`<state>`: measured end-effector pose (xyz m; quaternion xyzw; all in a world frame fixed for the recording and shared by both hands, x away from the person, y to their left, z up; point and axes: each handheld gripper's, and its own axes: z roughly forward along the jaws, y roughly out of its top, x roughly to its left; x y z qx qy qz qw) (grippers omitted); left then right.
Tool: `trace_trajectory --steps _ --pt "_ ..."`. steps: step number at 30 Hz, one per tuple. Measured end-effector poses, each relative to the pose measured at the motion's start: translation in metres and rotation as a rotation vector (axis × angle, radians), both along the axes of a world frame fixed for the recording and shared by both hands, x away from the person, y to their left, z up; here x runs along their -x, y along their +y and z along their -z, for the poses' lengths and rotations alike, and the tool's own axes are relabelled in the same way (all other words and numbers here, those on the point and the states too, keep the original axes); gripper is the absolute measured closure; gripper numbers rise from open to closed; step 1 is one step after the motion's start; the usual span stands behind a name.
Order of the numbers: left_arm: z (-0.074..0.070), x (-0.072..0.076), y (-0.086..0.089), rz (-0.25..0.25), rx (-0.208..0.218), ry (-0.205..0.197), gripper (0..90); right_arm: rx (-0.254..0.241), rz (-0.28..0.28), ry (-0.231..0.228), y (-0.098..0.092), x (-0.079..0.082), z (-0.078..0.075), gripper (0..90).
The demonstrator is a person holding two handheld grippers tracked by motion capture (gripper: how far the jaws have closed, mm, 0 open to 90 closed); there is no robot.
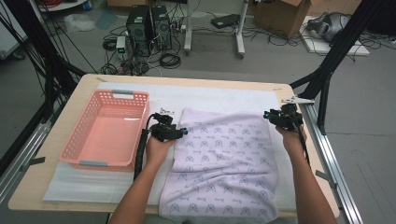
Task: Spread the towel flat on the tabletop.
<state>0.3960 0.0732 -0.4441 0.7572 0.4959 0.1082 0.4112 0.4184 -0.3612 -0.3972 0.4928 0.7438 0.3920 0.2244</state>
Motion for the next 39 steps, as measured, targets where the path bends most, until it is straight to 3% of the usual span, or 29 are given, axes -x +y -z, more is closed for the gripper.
trace_trajectory --steps 3,4,7,9,10,11,13,14,17,19,20,25,27,28,29,30,32,35,37,39 --pt "0.003 0.007 -0.004 -0.001 0.023 -0.022 47.4 0.002 -0.031 0.006 -0.003 0.015 -0.002 62.5" --pt "0.005 0.01 -0.007 -0.008 0.012 -0.053 46.4 -0.001 -0.042 0.009 -0.004 0.02 -0.001 62.0" --pt "0.008 0.018 -0.015 -0.022 -0.055 -0.117 46.2 -0.016 -0.051 0.043 -0.009 0.032 0.001 60.4" --pt "0.007 0.022 -0.02 -0.029 -0.133 -0.148 54.7 -0.024 -0.061 0.042 -0.01 0.038 0.002 60.4" --pt "0.006 0.022 -0.02 -0.001 -0.128 -0.147 67.8 -0.026 -0.066 0.04 -0.01 0.041 0.002 60.3" --pt "0.005 0.022 -0.022 -0.009 -0.126 -0.135 85.6 -0.028 -0.074 0.042 -0.009 0.044 0.002 60.2" --pt "0.004 0.018 -0.023 -0.025 -0.142 -0.134 86.7 -0.025 -0.092 0.046 -0.007 0.049 0.003 59.8" --pt "0.003 0.014 -0.021 -0.065 -0.142 -0.14 86.8 -0.024 -0.101 0.047 -0.006 0.052 0.004 59.7" --pt "0.003 0.005 -0.005 -0.191 -0.06 -0.168 86.8 -0.024 -0.113 0.058 -0.003 0.06 0.007 59.2" --pt "0.006 0.004 -0.001 -0.176 -0.063 -0.159 86.6 -0.026 -0.124 0.066 -0.001 0.065 0.01 57.6" --pt "0.007 0.005 0.0 -0.155 -0.056 -0.154 85.2 -0.021 -0.132 0.075 0.0 0.068 0.013 56.3" --pt "0.001 0.015 0.003 -0.07 0.036 -0.147 54.4 -0.004 -0.138 0.112 0.006 0.08 0.032 50.8" --pt "0.001 0.023 0.004 -0.047 0.042 -0.162 48.1 0.013 -0.151 0.126 0.01 0.082 0.04 49.6" --pt "0.002 0.028 0.003 -0.032 0.039 -0.169 47.3 0.016 -0.155 0.138 0.013 0.084 0.043 49.2" --pt "0.002 0.032 0.002 0.0 0.022 -0.142 46.9 0.037 -0.163 0.142 0.016 0.085 0.046 48.9" --pt "0.002 0.034 0.002 0.012 0.023 -0.136 44.1 0.065 -0.158 0.122 0.019 0.087 0.047 50.6" --pt "0.002 0.044 0.003 0.01 0.029 -0.154 44.7 0.086 -0.149 0.115 0.021 0.088 0.047 51.7" --pt "0.001 0.053 0.004 0.043 0.032 -0.111 41.3 0.084 -0.132 0.118 0.022 0.089 0.046 53.6" --pt "0.001 0.058 0.005 0.058 0.043 -0.114 39.1 0.072 -0.133 0.125 0.022 0.092 0.045 53.5" --pt "0.002 0.065 0.004 0.084 0.05 -0.088 38.9 0.064 -0.141 0.122 0.022 0.097 0.044 52.7"
